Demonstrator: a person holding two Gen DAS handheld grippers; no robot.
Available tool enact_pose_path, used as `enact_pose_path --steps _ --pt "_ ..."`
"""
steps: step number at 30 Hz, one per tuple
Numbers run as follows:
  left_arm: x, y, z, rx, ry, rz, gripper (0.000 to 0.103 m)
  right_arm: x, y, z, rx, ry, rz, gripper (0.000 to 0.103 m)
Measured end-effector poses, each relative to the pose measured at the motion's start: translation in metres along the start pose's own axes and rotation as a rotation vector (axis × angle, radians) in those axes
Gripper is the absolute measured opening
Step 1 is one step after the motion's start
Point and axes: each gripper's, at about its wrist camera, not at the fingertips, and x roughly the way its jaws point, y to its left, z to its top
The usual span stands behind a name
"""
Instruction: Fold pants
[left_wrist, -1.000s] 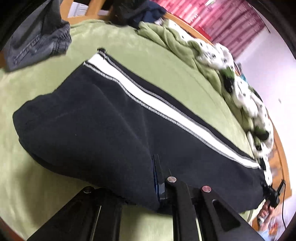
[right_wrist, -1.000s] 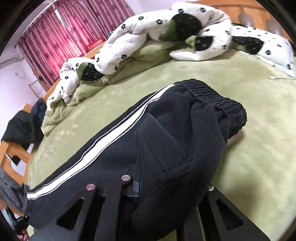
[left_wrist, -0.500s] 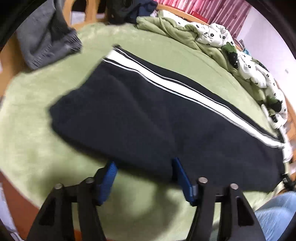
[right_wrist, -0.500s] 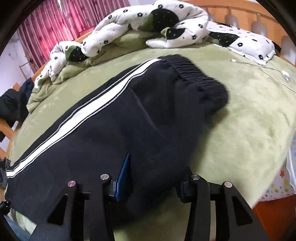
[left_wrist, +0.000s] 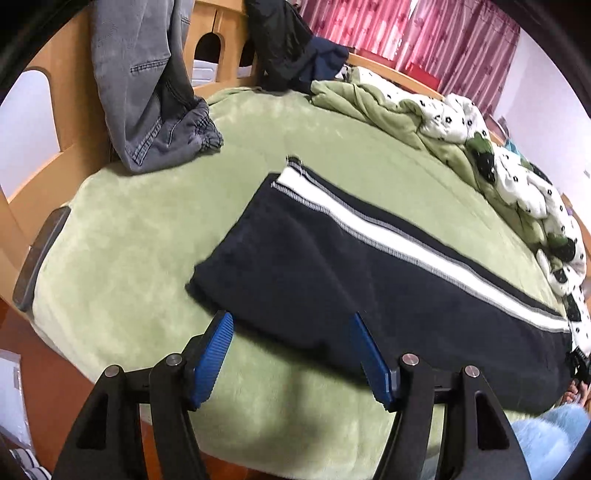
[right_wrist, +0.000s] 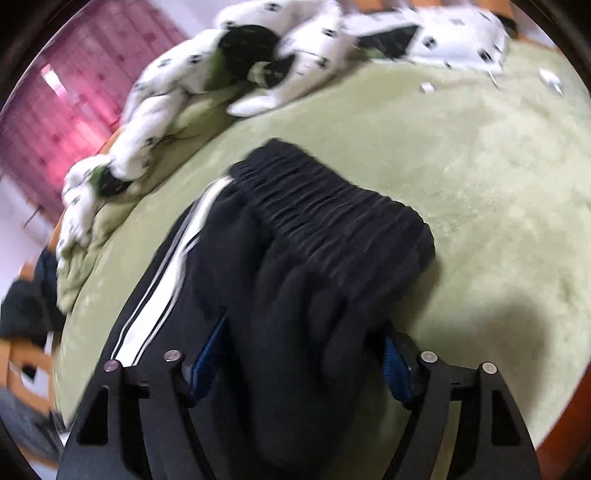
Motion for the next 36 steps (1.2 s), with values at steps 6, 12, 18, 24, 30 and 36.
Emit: enact_pose_path --steps 6,12,18,24,30,36 --pt "0.004 -0.018 0.016 0.034 -0.042 -0.007 0.064 -0.030 0.031 0.026 -0.186 -0.126 0.004 0.041" --pt "0.021 -0.030 0.025 0.060 -0.028 -0.039 0.064 -0.030 0.030 0.024 -0.260 -0.123 -0.029 0.053" --pt "0.035 -0.035 0.042 0.080 -0.004 -0.040 0.064 -0.025 -0.005 -0.006 -0.232 -0.021 -0.172 0.069" --pt "0.062 -0.037 0.079 0.092 0.014 -0.090 0.064 -0.076 0.024 -0.022 -0.395 -0.088 -0.321 0.069" --pt "0.096 -0.029 0.115 0.061 0.009 -0.071 0.064 -0.091 0.113 -0.030 -0.547 -0.172 -0.250 0.069" --pt "0.134 -0.019 0.142 0.041 0.031 -0.021 0.064 -0.020 0.234 -0.066 -0.800 -0.045 -0.023 0.068"
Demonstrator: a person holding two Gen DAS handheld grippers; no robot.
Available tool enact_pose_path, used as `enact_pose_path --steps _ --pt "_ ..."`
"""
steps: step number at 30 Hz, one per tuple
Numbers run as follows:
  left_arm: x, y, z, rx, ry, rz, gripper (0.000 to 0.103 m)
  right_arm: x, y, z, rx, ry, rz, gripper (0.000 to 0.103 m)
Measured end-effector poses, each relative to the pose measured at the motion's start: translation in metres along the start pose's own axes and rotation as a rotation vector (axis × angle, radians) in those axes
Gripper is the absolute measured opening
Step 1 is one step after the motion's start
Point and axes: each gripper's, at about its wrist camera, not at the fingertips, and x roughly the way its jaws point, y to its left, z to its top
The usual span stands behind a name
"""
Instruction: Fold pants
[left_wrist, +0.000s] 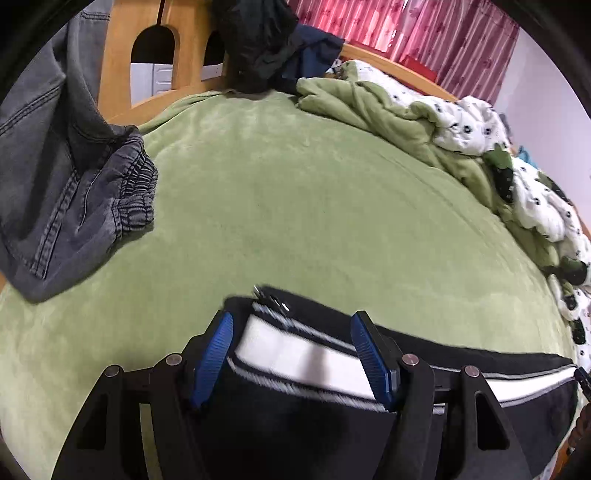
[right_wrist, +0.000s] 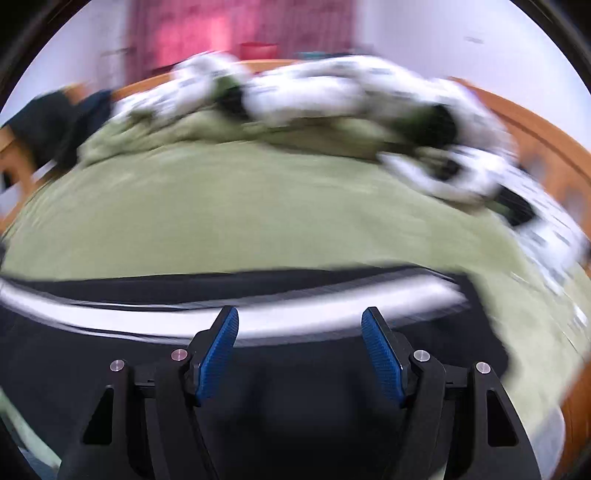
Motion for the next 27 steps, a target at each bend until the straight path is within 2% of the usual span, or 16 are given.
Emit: enact_pose_path --steps 3,7,10,12,13,15,18,21,24,27 --pt "0.017 0.004 0.007 0.014 0.030 0.004 0.063 0.047 0.057 0.019 -0.141 0.067 0.130 0.066" --pt "0.030 0.009 0.009 0.021 0.045 -0.016 0.062 0.085 0.108 0.031 -0.321 0.107 0.210 0.061" --pt "0.033 0.011 0.008 0.026 0.036 -0.011 0.052 0.102 0.128 0.027 -0.414 0.142 0.249 0.060" --pt "0.034 0.013 0.008 0.020 0.040 -0.018 0.039 0.112 0.135 0.022 -0.445 0.181 0.255 0.048" --pt "0.034 0.014 0.007 0.015 0.055 -0.053 0.029 0.116 0.135 0.019 -0.450 0.204 0.270 0.034" --pt "0.032 0.013 0.006 0.018 0.047 -0.052 0.027 0.111 0.136 0.014 -0.460 0.194 0.286 0.008" --pt "0.018 0.011 0.002 0.049 -0.004 -0.057 0.022 0.095 0.140 0.009 -0.508 0.137 0.255 0.004" --pt "0.002 0.017 0.001 0.031 -0.054 -0.088 0.022 0.075 0.137 0.014 -0.483 0.077 0.253 0.003" --pt "0.003 0.024 0.005 0.002 -0.069 -0.094 0.022 0.069 0.135 0.027 -0.446 0.029 0.270 0.003" --pt "0.021 0.031 0.007 -0.018 -0.043 -0.052 0.021 0.087 0.142 0.029 -0.446 0.047 0.244 0.003"
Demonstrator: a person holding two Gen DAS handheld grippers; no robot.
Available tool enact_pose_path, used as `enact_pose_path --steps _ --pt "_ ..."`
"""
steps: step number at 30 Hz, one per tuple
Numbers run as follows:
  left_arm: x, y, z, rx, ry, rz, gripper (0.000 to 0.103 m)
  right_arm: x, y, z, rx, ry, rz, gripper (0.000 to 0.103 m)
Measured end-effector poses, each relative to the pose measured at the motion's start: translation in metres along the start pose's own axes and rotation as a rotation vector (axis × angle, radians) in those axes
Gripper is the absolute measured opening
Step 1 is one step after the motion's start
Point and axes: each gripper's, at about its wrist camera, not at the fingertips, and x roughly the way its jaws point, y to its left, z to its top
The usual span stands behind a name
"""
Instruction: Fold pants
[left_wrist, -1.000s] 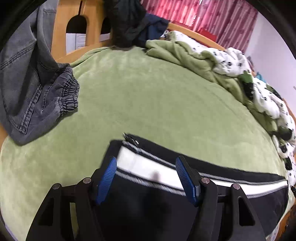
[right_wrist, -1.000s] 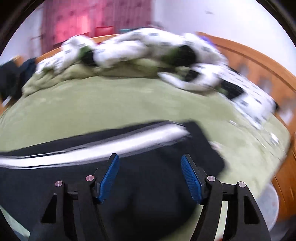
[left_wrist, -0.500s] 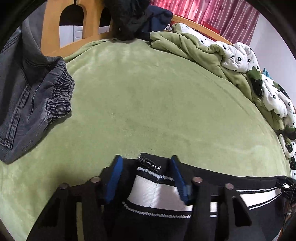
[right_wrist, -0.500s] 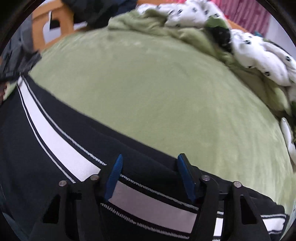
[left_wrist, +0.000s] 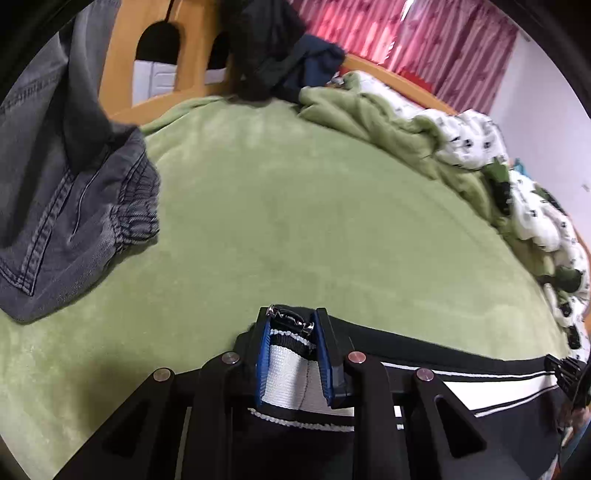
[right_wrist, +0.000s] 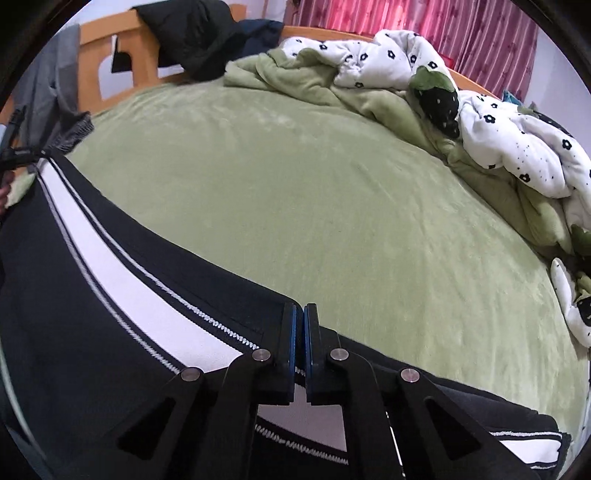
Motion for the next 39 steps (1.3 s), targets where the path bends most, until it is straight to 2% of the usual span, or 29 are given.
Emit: enact_pose_path --steps 3,4,6,7,8,9,11,13,15,17,20,21,22,23,27,29,30,31,32,35,37,39 --pt "0.016 0.003 -0.005 -0.015 0.043 0.025 0.022 0.027 0.003 -0.004 0.019 0.022 -0.013 0.004" --pt "0.018 0.002 -0.006 -0.011 0.040 0.035 0.025 0.033 0.005 -0.008 0.034 0.034 -0.017 0.005" --pt "0.016 -0.003 -0.006 0.012 0.037 0.056 0.027 0.037 0.006 -0.013 0.069 0.008 -0.040 0.009" --pt "0.014 -0.005 -0.006 0.020 0.043 0.075 0.038 0.034 0.006 -0.014 0.091 0.000 -0.056 0.011" --pt "0.010 -0.006 -0.006 0.022 0.045 0.107 0.053 0.030 0.004 -0.014 0.117 0.005 -0.059 0.019" --pt "0.006 -0.005 -0.007 0.020 0.045 0.127 0.058 0.027 0.001 -0.013 0.141 0.011 -0.064 0.026" --pt "-0.008 -0.003 -0.012 0.014 0.028 0.110 0.058 0.007 -0.010 -0.015 0.198 -0.021 -0.081 0.032" --pt "-0.020 0.000 -0.018 0.001 0.025 0.076 0.058 -0.022 -0.027 -0.026 0.260 -0.094 -0.126 0.041" --pt "-0.030 0.002 -0.024 -0.026 0.019 0.049 0.059 -0.036 -0.047 -0.041 0.337 -0.107 -0.171 0.043" --pt "-0.035 0.001 -0.031 -0.043 0.021 0.018 0.059 -0.034 -0.067 -0.056 0.411 -0.075 -0.170 0.043" --pt "-0.039 -0.004 -0.039 -0.040 0.038 0.005 0.059 0.003 -0.087 -0.068 0.482 0.081 -0.194 0.038" --pt "-0.040 -0.005 -0.040 -0.034 0.043 0.010 0.059 0.012 -0.087 -0.069 0.475 0.082 -0.204 0.038" --pt "-0.046 -0.004 -0.043 -0.029 0.048 0.018 0.059 0.013 -0.084 -0.065 0.449 0.051 -0.231 0.038" --pt "-0.052 -0.002 -0.046 -0.031 0.045 0.015 0.059 0.015 -0.082 -0.061 0.439 0.059 -0.246 0.038" --pt "-0.081 0.010 -0.064 -0.061 0.049 -0.013 0.059 0.004 -0.080 -0.051 0.509 0.077 -0.258 0.037" --pt "-0.097 0.016 -0.080 -0.062 0.062 -0.025 0.059 -0.009 -0.075 -0.047 0.568 0.054 -0.168 0.037" --pt "-0.104 0.019 -0.089 -0.061 0.064 -0.015 0.059 -0.020 -0.071 -0.046 0.631 0.033 -0.068 0.038" --pt "-0.108 0.024 -0.096 -0.058 0.064 -0.012 0.059 -0.026 -0.066 -0.043 0.665 0.014 -0.012 0.038" --pt "-0.114 0.030 -0.107 -0.062 0.069 -0.001 0.059 -0.033 -0.062 -0.041 0.680 -0.001 0.013 0.038" --pt "-0.123 0.046 -0.126 -0.106 0.073 -0.015 0.059 -0.055 -0.029 -0.031 0.626 -0.009 -0.045 0.038" --pt "-0.123 0.057 -0.138 -0.151 0.082 -0.083 0.057 -0.065 -0.012 -0.028 0.586 -0.001 -0.077 0.039" --pt "-0.122 0.061 -0.143 -0.179 0.077 -0.121 0.056 -0.076 0.005 -0.026 0.571 0.010 -0.083 0.039"
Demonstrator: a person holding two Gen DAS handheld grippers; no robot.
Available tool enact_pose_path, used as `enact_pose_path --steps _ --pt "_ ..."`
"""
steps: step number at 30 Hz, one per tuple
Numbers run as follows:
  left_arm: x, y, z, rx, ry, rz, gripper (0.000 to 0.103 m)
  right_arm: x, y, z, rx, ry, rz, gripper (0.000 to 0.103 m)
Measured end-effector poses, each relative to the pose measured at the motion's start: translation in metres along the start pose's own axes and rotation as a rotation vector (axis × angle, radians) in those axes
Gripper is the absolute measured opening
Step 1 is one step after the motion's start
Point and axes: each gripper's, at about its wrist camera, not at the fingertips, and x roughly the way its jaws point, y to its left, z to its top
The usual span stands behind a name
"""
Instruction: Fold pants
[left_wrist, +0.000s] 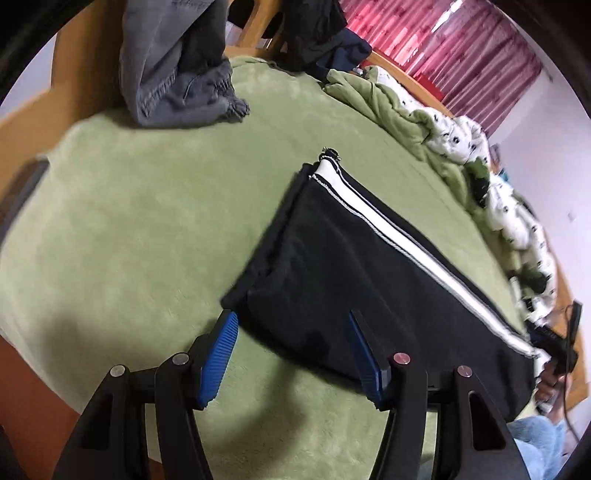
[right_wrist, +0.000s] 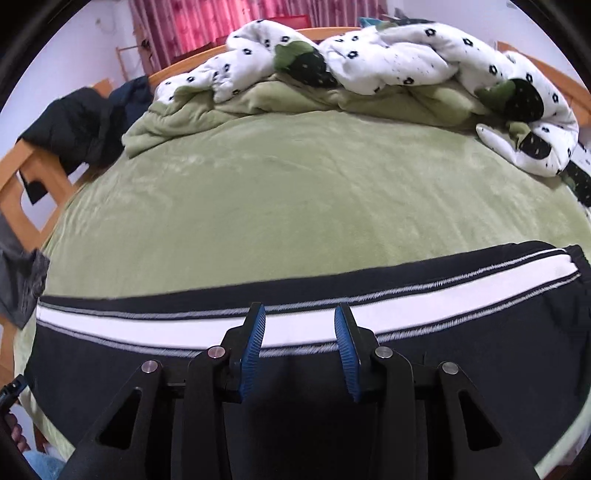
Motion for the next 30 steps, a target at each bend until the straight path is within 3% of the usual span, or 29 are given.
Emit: enact_pose_path --steps 4,6,7,10,12,15,17,18,19,20,24,30 --pt "0.007 0.000 0.005 -0.030 -0.056 -0.016 0.050 -0.016 0.013 -0.012 0.004 0.034 0.029 0.039" --pt "0.018 0.001 0.011 -0.044 -0.046 0.018 0.032 -0.021 0.020 -0.017 -0.007 0.037 0.021 0.039" --pt "0.024 0.002 0.014 -0.041 -0.028 0.061 0.012 -0.025 0.024 -0.021 -0.018 0.040 0.011 0.039" --pt "0.005 0.010 0.016 -0.052 -0.109 -0.002 0.012 -0.034 0.032 -0.027 -0.027 0.039 -0.002 0.039" --pt "-0.001 0.014 0.018 -0.031 -0.117 -0.003 0.012 -0.040 0.034 -0.029 -0.021 0.042 0.000 0.039" --pt "0.016 0.028 0.013 -0.079 -0.050 -0.001 0.015 -0.054 0.038 -0.031 -0.055 0.035 -0.025 0.039" --pt "0.015 0.036 0.009 -0.109 -0.055 -0.049 0.020 -0.061 0.041 -0.031 -0.095 0.025 -0.051 0.039" --pt "0.012 0.038 0.007 -0.119 -0.048 -0.060 0.026 -0.067 0.044 -0.032 -0.122 0.020 -0.078 0.039" --pt "0.010 0.039 0.004 -0.129 -0.039 -0.047 0.047 -0.072 0.045 -0.032 -0.134 0.016 -0.095 0.039" --pt "0.008 0.040 0.001 -0.138 -0.035 -0.044 0.055 -0.076 0.045 -0.033 -0.141 0.012 -0.102 0.039" --pt "0.006 0.038 -0.016 -0.130 -0.041 -0.107 0.055 -0.100 0.045 -0.038 -0.143 -0.010 -0.088 0.048" --pt "0.024 0.045 -0.013 -0.253 -0.104 -0.164 0.053 -0.112 0.046 -0.050 -0.095 -0.055 -0.048 0.048"
